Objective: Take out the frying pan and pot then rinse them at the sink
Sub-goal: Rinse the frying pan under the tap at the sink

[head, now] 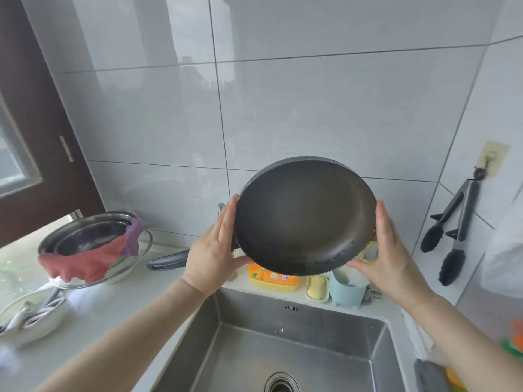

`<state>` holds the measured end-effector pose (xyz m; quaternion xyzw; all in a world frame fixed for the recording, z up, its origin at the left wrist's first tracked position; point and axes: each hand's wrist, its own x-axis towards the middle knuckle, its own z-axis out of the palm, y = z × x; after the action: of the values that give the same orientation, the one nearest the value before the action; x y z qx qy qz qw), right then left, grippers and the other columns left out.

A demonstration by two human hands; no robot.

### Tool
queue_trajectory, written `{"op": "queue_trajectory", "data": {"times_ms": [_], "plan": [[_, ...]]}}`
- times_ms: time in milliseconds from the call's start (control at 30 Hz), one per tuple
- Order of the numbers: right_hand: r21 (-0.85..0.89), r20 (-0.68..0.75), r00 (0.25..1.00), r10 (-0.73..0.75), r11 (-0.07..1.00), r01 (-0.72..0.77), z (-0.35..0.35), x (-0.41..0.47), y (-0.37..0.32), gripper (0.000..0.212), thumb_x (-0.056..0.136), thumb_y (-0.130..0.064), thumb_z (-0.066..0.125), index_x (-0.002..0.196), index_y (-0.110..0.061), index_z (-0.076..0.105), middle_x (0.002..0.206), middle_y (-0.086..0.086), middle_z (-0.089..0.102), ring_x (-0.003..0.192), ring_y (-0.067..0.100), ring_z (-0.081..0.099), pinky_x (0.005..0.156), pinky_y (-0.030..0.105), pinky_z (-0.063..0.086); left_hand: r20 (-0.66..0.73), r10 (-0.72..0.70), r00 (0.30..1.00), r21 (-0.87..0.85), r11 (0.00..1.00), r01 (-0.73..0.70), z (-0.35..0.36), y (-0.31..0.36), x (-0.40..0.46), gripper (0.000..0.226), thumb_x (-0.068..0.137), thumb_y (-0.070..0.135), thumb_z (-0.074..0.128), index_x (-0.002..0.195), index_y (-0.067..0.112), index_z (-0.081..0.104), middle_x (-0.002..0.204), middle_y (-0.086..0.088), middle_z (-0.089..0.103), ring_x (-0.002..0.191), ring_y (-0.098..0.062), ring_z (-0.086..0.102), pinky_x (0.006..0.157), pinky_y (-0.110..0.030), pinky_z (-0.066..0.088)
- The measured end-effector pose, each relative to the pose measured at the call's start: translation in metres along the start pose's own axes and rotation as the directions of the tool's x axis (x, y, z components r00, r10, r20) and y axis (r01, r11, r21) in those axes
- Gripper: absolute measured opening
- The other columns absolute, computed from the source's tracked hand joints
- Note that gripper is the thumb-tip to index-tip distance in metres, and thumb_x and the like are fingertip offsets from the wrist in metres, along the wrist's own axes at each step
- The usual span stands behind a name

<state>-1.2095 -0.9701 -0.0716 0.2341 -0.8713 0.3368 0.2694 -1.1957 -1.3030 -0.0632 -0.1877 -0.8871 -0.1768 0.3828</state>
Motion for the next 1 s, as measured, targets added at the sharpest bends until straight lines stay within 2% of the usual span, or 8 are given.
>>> {"op": "queue_trajectory", "data": {"times_ms": [67, 233, 400, 500, 633, 833, 900, 1000], "plan": [[-0.005, -0.013, 1.0, -0.018, 1.0, 0.018, -0.002, 0.005, -0.001, 0.142, 0.066, -0.009, 0.089, 0.144, -0.055, -0.019, 0.15, -0.043, -0.007, 0.134, 0.026, 0.043, 0.1, -0.001, 0.021, -0.013, 0.012, 1.0, 0.011, 1.0, -0.012, -0.001, -0.001, 0.005, 0.117, 0.067, 0.064, 0.065, 0.155, 0.024, -0.001, 0.16, 0.024, 0.003, 0.098, -0.025, 0.07, 0.057, -0.028, 0.055], [-0.019, -0.006, 1.0, -0.019, 1.0, 0.019, -0.003, 0.014, 0.002, 0.143, 0.066, -0.01, 0.089, 0.142, -0.057, -0.022, 0.149, -0.043, -0.012, 0.146, 0.015, 0.023, 0.101, -0.005, 0.014, -0.015, -0.011, 1.0, 0.038, 0.999, 0.012, -0.001, -0.002, 0.009, 0.127, 0.058, 0.049, 0.086, 0.152, 0.013, 0.009, 0.154, -0.007, 0.035, 0.09, -0.026, 0.071, 0.055, -0.031, 0.055], [-0.049, -0.023, 0.999, -0.033, 0.998, 0.032, 0.001, 0.017, 0.002, 0.142, 0.066, -0.012, 0.089, 0.143, -0.056, -0.022, 0.153, -0.035, -0.007, 0.142, 0.024, 0.034, 0.108, 0.026, 0.033, -0.009, -0.019, 1.0, 0.055, 0.998, 0.019, 0.0, -0.003, 0.011, 0.13, 0.056, 0.044, 0.09, 0.152, 0.014, 0.008, 0.153, -0.01, 0.037, 0.092, -0.027, 0.071, 0.056, -0.032, 0.056], [-0.059, -0.031, 0.999, -0.037, 0.998, 0.035, 0.002, 0.018, 0.003, 0.142, 0.065, -0.011, 0.09, 0.145, -0.052, -0.021, 0.158, -0.02, 0.004, 0.142, 0.026, 0.035, 0.108, 0.032, 0.036, -0.008, -0.016, 1.0, 0.06, 0.998, 0.017, 0.0, -0.004, 0.011, 0.131, 0.055, 0.043, 0.091, 0.152, 0.013, 0.008, 0.152, -0.01, 0.038, 0.094, -0.028, 0.071, 0.056, -0.031, 0.056], [-0.061, -0.025, 0.999, -0.029, 0.998, 0.028, 0.002, 0.019, 0.002, 0.143, 0.065, -0.01, 0.09, 0.145, -0.052, -0.021, 0.161, -0.009, 0.008, 0.142, 0.025, 0.033, 0.109, 0.032, 0.036, -0.005, -0.012, 1.0, 0.062, 0.998, 0.012, -0.002, -0.003, 0.011, 0.128, 0.056, 0.044, 0.089, 0.152, 0.012, 0.009, 0.152, -0.011, 0.038, 0.091, -0.029, 0.071, 0.056, -0.033, 0.056], [-0.054, -0.01, 1.0, -0.019, 0.998, 0.019, 0.004, 0.018, 0.003, 0.143, 0.064, -0.008, 0.09, 0.146, -0.051, -0.02, 0.158, -0.01, 0.009, 0.145, 0.006, 0.015, 0.107, -0.001, 0.012, 0.011, -0.018, 1.0, 0.07, 0.997, 0.017, -0.005, 0.0, 0.011, 0.127, 0.054, 0.044, 0.091, 0.15, 0.006, 0.017, 0.151, -0.012, 0.038, 0.091, -0.03, 0.071, 0.055, -0.033, 0.057], [-0.059, -0.013, 0.999, -0.029, 0.998, 0.028, 0.004, 0.017, 0.003, 0.143, 0.064, -0.009, 0.089, 0.146, -0.05, -0.02, 0.158, -0.01, 0.008, 0.146, 0.009, 0.016, 0.107, 0.0, 0.012, 0.019, -0.022, 1.0, 0.064, 0.998, 0.021, -0.004, -0.001, 0.01, 0.126, 0.055, 0.044, 0.09, 0.15, 0.007, 0.016, 0.151, -0.013, 0.039, 0.09, -0.029, 0.071, 0.056, -0.033, 0.057], [-0.07, -0.012, 0.999, -0.029, 0.997, 0.029, 0.003, 0.016, 0.002, 0.143, 0.066, -0.012, 0.089, 0.143, -0.054, -0.023, 0.157, -0.014, 0.006, 0.146, 0.02, 0.026, 0.109, 0.016, 0.025, 0.04, -0.041, 0.998, 0.046, 0.998, 0.039, -0.003, -0.003, 0.008, 0.128, 0.055, 0.046, 0.089, 0.152, 0.012, 0.011, 0.153, -0.01, 0.038, 0.091, -0.027, 0.071, 0.055, -0.031, 0.056]]}}
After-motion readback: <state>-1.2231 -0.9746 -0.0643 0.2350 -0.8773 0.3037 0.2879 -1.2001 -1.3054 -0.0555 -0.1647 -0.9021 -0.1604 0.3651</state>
